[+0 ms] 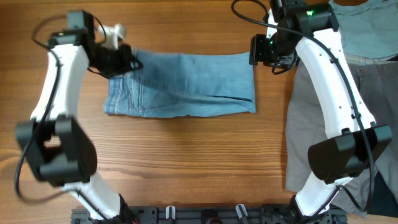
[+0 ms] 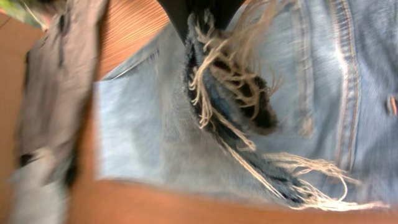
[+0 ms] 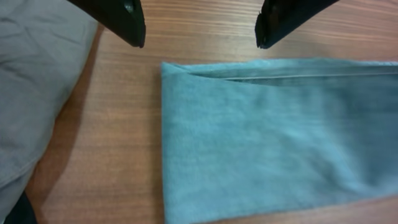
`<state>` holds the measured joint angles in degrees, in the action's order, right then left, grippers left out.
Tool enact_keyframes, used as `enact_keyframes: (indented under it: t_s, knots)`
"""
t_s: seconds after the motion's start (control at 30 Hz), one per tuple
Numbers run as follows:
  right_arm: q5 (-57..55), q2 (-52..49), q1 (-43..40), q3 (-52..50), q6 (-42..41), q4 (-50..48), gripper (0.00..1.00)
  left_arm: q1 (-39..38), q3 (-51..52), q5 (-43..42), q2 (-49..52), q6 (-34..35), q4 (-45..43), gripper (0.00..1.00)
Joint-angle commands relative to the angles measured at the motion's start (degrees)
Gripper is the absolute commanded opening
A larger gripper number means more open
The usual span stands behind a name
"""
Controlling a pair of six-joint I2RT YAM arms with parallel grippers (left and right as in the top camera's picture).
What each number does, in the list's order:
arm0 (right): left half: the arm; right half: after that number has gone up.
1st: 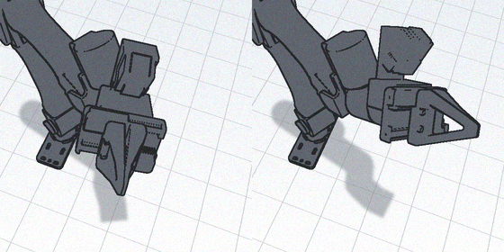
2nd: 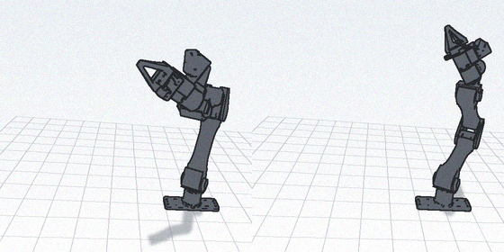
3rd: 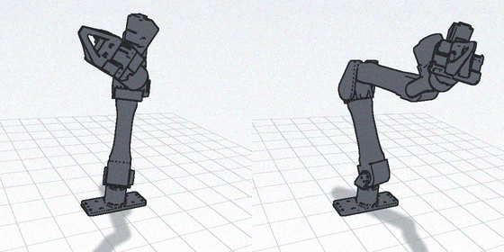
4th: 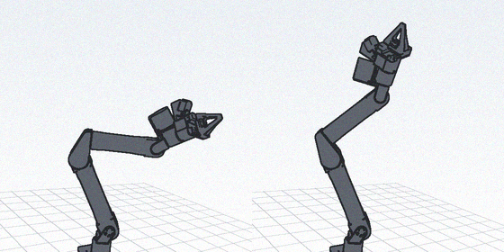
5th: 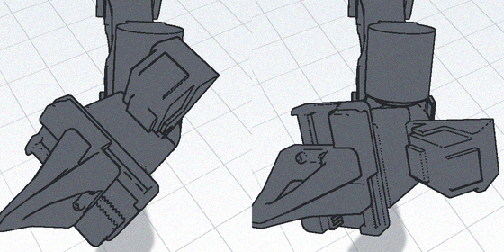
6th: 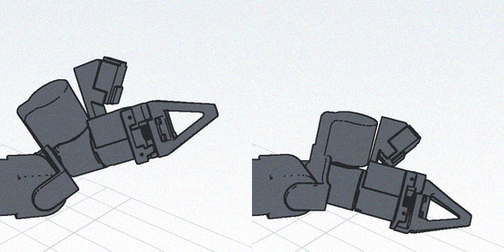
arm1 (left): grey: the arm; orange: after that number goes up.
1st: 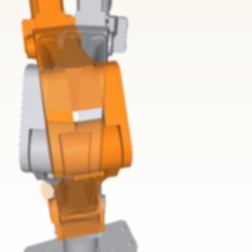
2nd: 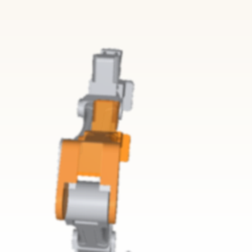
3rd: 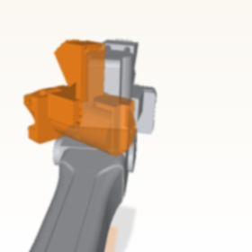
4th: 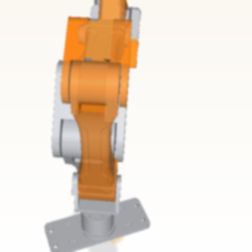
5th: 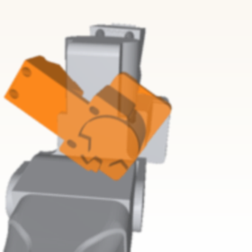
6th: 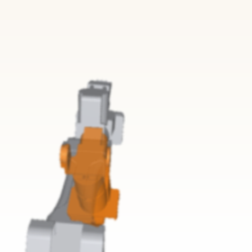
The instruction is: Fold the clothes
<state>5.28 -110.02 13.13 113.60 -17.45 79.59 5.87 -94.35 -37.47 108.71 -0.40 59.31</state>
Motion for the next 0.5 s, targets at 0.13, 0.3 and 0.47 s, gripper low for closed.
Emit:
enact_keyframes:
  t_s: [0.13,0.3,0.47]
  knots:
    - [1.3,-0.5,0.1,-14.0,0.9,-5.3,0.27,-0.9,-3.7,-2.4,-15.5,5.0,-4.8,0.04]
    - [11.4,-0.5,0.1,-21.1,6.8,-13.5,0.26,-0.9,-3.7,3.9,-16.2,5.0,-0.1,0.04]
    - [12.2,-0.5,0.1,-24.0,8.3,-15.8,0.32,-1.4,-3.7,-0.6,-16.1,4.7,-3.4,0.04]
